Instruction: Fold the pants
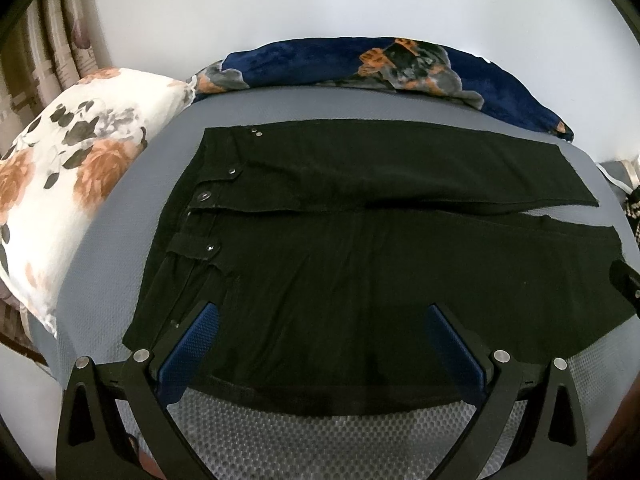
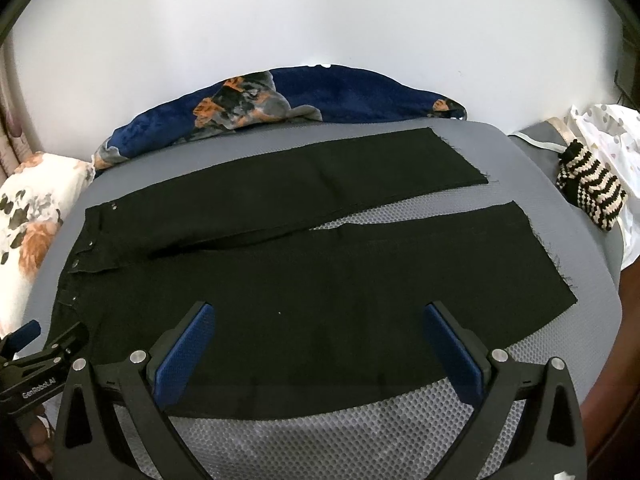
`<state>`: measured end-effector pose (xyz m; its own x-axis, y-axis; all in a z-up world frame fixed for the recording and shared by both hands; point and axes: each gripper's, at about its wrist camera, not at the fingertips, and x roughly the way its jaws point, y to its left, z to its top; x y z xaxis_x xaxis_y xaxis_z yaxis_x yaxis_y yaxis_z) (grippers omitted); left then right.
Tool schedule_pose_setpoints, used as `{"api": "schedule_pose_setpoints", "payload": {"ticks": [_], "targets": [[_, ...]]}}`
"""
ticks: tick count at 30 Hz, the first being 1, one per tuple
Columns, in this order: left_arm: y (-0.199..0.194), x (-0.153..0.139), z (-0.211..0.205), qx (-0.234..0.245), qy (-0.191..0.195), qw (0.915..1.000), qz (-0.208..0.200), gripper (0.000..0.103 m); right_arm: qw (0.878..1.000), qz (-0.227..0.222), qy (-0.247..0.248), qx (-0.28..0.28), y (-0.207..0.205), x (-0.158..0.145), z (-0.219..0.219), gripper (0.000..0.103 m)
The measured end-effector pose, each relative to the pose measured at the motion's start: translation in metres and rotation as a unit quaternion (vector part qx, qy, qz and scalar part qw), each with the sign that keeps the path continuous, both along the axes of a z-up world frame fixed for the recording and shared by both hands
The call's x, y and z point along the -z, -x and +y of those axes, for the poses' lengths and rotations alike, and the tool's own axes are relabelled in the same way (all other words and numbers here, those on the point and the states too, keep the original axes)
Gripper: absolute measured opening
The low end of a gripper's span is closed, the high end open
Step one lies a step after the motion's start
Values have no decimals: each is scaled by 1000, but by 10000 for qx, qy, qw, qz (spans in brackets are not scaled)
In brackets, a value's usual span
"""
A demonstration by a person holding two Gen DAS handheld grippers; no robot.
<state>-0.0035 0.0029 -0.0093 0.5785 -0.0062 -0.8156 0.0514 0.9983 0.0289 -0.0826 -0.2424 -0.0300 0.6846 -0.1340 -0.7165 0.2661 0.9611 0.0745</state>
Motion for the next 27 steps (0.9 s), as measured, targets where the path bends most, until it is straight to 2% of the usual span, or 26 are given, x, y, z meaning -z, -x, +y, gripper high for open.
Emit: {"api": "schedule_pose_setpoints", "payload": {"ticks": [9, 27], "targets": [[6, 0, 0, -55, 34, 10000, -41, 102, 9998, -22, 190, -20, 7, 1, 1, 103], [17, -3, -3, -10, 88, 9998, -166, 102, 9998, -96, 186, 17, 15, 0, -2, 103]]}}
